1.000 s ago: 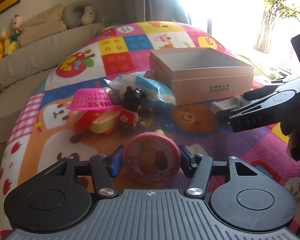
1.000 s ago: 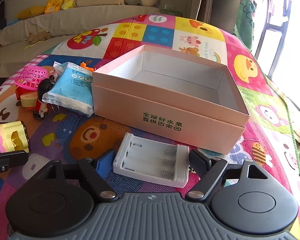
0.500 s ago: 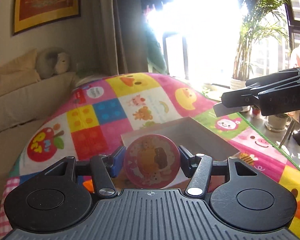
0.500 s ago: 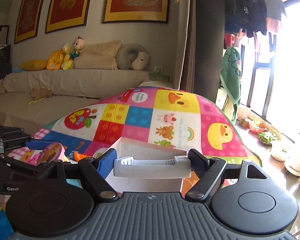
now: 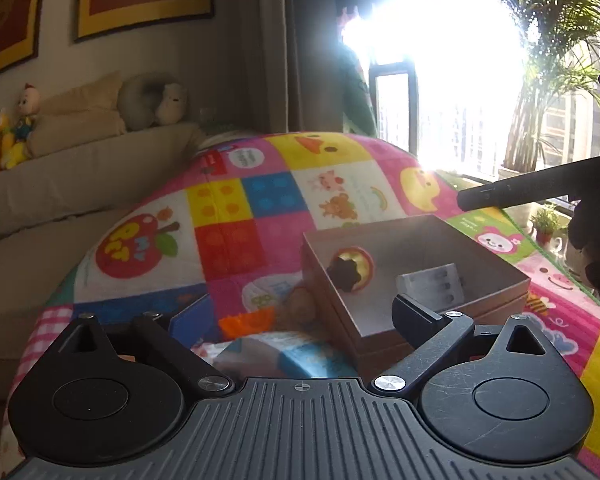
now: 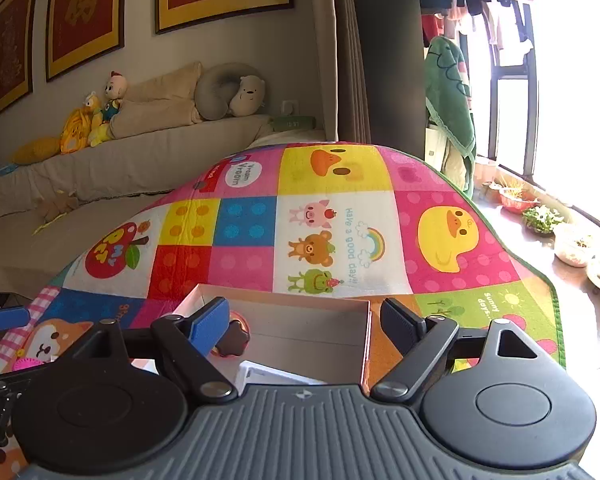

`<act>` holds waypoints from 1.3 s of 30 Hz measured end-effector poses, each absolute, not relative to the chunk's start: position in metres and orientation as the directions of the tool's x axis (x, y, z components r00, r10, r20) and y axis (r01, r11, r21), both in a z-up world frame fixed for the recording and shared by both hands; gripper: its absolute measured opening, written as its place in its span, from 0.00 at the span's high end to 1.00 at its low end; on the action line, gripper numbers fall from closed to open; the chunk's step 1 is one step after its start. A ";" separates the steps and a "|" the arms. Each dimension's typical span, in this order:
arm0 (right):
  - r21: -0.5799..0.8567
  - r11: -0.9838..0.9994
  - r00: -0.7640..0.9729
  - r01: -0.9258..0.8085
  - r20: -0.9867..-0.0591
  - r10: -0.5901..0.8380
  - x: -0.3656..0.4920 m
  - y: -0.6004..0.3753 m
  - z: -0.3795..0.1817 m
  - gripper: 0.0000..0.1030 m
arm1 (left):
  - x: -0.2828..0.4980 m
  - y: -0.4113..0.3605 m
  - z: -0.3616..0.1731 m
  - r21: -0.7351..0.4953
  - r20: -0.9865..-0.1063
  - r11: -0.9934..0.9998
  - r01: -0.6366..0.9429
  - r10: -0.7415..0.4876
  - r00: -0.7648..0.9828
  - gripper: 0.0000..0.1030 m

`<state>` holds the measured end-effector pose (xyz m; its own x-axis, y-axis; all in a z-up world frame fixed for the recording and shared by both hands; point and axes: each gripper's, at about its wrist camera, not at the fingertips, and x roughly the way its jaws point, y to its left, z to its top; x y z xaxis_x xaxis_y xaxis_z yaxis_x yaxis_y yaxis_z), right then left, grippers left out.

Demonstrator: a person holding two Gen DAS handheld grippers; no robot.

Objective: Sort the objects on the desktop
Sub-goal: 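Carry the pink stamp toy into the box with the left tool while the right drops the charger in, then move the right tool to the blue wipes pack while the left tool reaches the black keychain doll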

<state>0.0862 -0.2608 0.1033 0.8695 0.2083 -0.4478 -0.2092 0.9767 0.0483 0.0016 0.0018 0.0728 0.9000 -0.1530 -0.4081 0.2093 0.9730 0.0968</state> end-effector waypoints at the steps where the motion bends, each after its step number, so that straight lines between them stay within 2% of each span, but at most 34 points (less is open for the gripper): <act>1: 0.031 0.975 0.868 -0.218 -0.450 0.209 0.079 -0.257 0.100 0.19 | -0.007 0.005 0.066 0.120 -0.414 0.974 0.192 -0.126 0.901 0.03; 5: -0.047 0.952 0.859 -0.303 -0.447 0.251 0.047 -0.229 0.092 0.18 | -0.026 0.028 0.045 0.165 -0.477 0.982 0.094 -0.004 0.879 0.03; 10: -0.206 0.869 0.837 -0.449 -0.438 0.329 0.009 -0.165 0.075 0.20 | -0.028 0.074 0.040 0.063 -0.534 0.996 -0.070 0.093 0.840 0.02; 11: -0.238 0.846 0.830 -0.477 -0.440 0.344 0.003 -0.151 0.070 0.23 | -0.028 0.082 0.041 0.039 -0.540 0.995 -0.094 0.101 0.836 0.02; 13: -0.271 0.803 0.803 -0.531 -0.465 0.373 -0.002 -0.126 0.062 0.41 | -0.030 0.095 0.043 0.006 -0.545 0.991 -0.133 0.115 0.831 0.02; 14: -0.283 0.789 0.794 -0.545 -0.475 0.379 -0.002 -0.115 0.059 0.46 | -0.032 0.100 0.043 -0.001 -0.543 0.990 -0.143 0.120 0.831 0.02; 15: -0.290 0.790 0.797 -0.541 -0.476 0.371 0.001 -0.106 0.059 0.57 | -0.034 0.102 0.044 -0.005 -0.541 0.989 -0.146 0.120 0.832 0.02; 19: -0.170 0.817 0.753 -0.550 -0.525 0.397 0.042 -0.088 0.076 0.58 | -0.040 0.098 0.042 -0.025 -0.541 0.996 -0.085 0.058 0.839 0.01; 23: 0.030 0.832 0.618 -0.554 -0.655 0.435 0.113 -0.068 0.080 0.56 | -0.046 0.079 0.039 -0.040 -0.533 0.999 0.034 -0.050 0.845 0.00; 27: 0.081 0.840 0.554 -0.537 -0.718 0.422 0.142 -0.047 0.064 0.56 | -0.051 0.063 0.032 -0.019 -0.547 0.994 0.111 -0.104 0.831 0.00; 30: 0.143 0.820 0.479 -0.555 -0.751 0.455 0.135 -0.042 0.052 0.56 | -0.055 0.062 0.028 0.000 -0.554 0.992 0.125 -0.104 0.826 0.00; 35: 0.176 0.759 0.415 -0.627 -0.748 0.517 0.083 -0.057 0.054 0.56 | -0.061 0.063 0.025 0.010 -0.566 0.989 0.147 -0.115 0.816 0.00; 39: 0.165 0.760 0.425 -0.629 -0.745 0.514 0.042 -0.096 0.053 0.56 | -0.064 0.057 0.024 0.020 -0.575 0.986 0.167 -0.126 0.809 0.00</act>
<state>0.0415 -0.0955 0.0530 0.4254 0.5143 -0.7447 -0.6291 0.7595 0.1652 -0.0636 0.0572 0.0235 0.8087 -0.1255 -0.5746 0.1669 0.9858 0.0196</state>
